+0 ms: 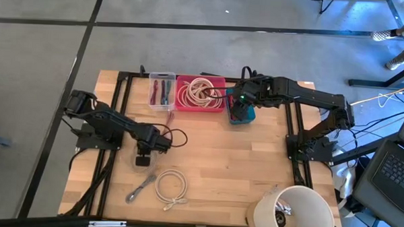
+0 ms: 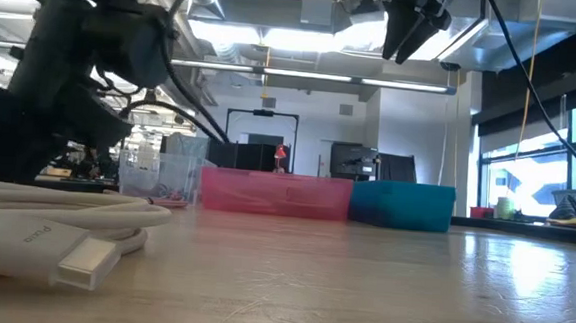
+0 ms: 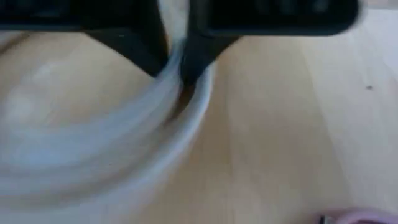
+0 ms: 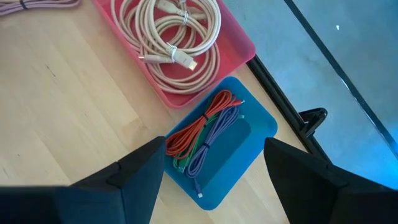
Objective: Pick & Place USB Port
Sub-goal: Put the light brown HDMI cable into the pink bin
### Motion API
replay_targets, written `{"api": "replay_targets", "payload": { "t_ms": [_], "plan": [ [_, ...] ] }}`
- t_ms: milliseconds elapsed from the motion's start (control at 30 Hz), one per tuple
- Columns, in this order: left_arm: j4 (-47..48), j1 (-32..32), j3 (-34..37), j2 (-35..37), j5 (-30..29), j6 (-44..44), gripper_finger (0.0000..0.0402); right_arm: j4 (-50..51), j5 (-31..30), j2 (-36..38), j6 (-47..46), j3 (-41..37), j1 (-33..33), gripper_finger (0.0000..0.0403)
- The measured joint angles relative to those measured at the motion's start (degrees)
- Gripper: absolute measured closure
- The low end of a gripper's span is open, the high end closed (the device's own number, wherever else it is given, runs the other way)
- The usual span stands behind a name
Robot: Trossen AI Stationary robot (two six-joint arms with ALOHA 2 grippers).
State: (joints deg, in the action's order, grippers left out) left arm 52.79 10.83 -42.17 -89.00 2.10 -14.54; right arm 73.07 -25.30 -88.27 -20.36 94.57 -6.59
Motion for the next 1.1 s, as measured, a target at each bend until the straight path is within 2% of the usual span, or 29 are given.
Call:
{"api": "replay_targets", "payload": {
  "t_ms": [33, 133, 267, 400, 500, 767, 967, 1100],
  "plan": [
    [0.29, -0.25, -0.52, -0.06, 0.07, -1.28, 0.0378, -0.01, 0.00, 0.00, 0.00, 0.01, 0.00, 0.0128],
    [2.44, -0.99, -3.37, 1.46, -1.53, -3.48, 0.0390, 0.03, 0.02, 0.00, 0.00, 0.00, 0.00, 0.0128],
    [8.75, -1.29, -8.34, 4.11, -2.73, -5.76, 0.0391, 0.03, 0.02, 0.00, 0.82, 0.02, 0.00, 0.0128],
    [14.72, -1.55, -15.51, 6.89, -7.62, -6.64, 0.0391, 0.03, 0.02, 0.00, 1.12, 0.02, 0.00, 0.0128],
    [15.16, -3.88, -21.15, 8.12, -10.61, -7.73, 0.0391, 0.03, 0.02, 0.00, 1.12, 0.00, 0.00, 0.0128],
    [12.45, -17.02, -34.14, 8.32, -15.77, -4.22, 0.0391, 0.11, 0.06, 0.00, 1.10, 0.00, 0.00, 0.0128],
    [4.54, -30.56, -39.96, 7.25, -15.83, 2.53, 0.0391, 0.16, 1.11, 0.00, 1.06, 0.01, 0.02, 0.0128],
    [0.42, -38.66, -45.01, 2.89, -13.46, 6.99, 0.0391, 0.16, 1.09, 0.00, 0.90, 0.02, 0.02, 0.0128]
  ]
}}
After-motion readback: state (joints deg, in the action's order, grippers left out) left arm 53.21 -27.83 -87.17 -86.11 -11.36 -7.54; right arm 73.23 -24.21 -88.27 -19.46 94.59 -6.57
